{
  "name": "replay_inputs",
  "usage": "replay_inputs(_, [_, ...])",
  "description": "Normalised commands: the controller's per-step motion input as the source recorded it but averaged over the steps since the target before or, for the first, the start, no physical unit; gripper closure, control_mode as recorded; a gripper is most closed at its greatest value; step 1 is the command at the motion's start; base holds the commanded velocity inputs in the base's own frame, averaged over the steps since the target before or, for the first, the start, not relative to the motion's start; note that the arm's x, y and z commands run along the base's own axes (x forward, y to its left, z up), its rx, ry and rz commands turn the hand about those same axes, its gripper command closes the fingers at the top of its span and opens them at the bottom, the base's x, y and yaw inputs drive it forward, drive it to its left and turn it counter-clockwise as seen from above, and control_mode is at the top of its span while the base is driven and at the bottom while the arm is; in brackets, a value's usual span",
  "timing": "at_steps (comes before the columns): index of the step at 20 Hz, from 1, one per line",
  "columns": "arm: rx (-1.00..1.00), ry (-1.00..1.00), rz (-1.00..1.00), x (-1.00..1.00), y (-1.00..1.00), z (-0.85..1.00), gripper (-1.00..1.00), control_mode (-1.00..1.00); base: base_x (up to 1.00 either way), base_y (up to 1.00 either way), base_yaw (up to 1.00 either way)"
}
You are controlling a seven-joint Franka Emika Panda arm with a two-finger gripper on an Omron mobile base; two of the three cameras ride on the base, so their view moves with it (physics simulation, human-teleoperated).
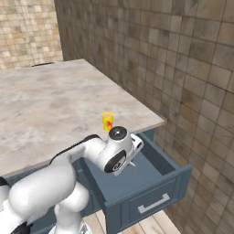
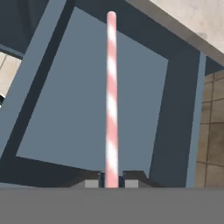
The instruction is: Pick up the straw from the right drawer and put it inside the smoothie cup.
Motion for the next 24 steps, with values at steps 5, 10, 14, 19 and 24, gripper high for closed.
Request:
replay_inputs(5, [-0.02, 0.09, 0.13, 0.0, -0.27, 1.0, 1.0, -1.0, 0.0, 0.0, 0.0])
replay_inputs(10, [0.0, 0.0, 0.08, 0.0, 0.0, 1.0, 1.0, -1.0, 0.0, 0.0, 0.0])
replay_inputs(14, [0.01, 0.0, 0.03, 0.02, 0.06, 1.0, 1.0, -1.0, 0.0, 0.0, 0.0])
replay_inputs(19, [0.01, 0.02, 0.01, 0.23, 0.13, 1.0, 1.0, -1.0, 0.0, 0.0, 0.0])
replay_inputs(24, [-0.12, 0.17, 0.0, 0.44, 0.23, 0.66, 1.0, -1.0, 0.0, 0.0, 0.0])
